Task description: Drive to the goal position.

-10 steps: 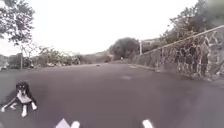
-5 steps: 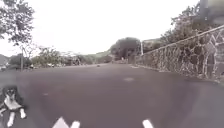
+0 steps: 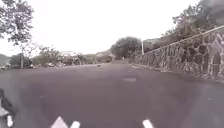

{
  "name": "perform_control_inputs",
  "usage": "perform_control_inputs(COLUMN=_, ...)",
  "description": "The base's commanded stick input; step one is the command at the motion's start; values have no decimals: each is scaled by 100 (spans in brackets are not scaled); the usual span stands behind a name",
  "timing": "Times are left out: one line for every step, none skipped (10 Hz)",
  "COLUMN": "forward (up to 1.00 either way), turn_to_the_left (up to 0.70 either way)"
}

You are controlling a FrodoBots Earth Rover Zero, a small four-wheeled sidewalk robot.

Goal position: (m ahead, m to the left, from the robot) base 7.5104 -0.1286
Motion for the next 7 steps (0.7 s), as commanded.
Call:
perform_control_inputs(forward=50, turn_to_the_left=0)
perform_control_inputs(forward=50, turn_to_the_left=0)
perform_control_inputs(forward=50, turn_to_the_left=0)
perform_control_inputs(forward=50, turn_to_the_left=0)
perform_control_inputs(forward=50, turn_to_the_left=0)
perform_control_inputs(forward=50, turn_to_the_left=0)
perform_control_inputs(forward=50, turn_to_the_left=0)
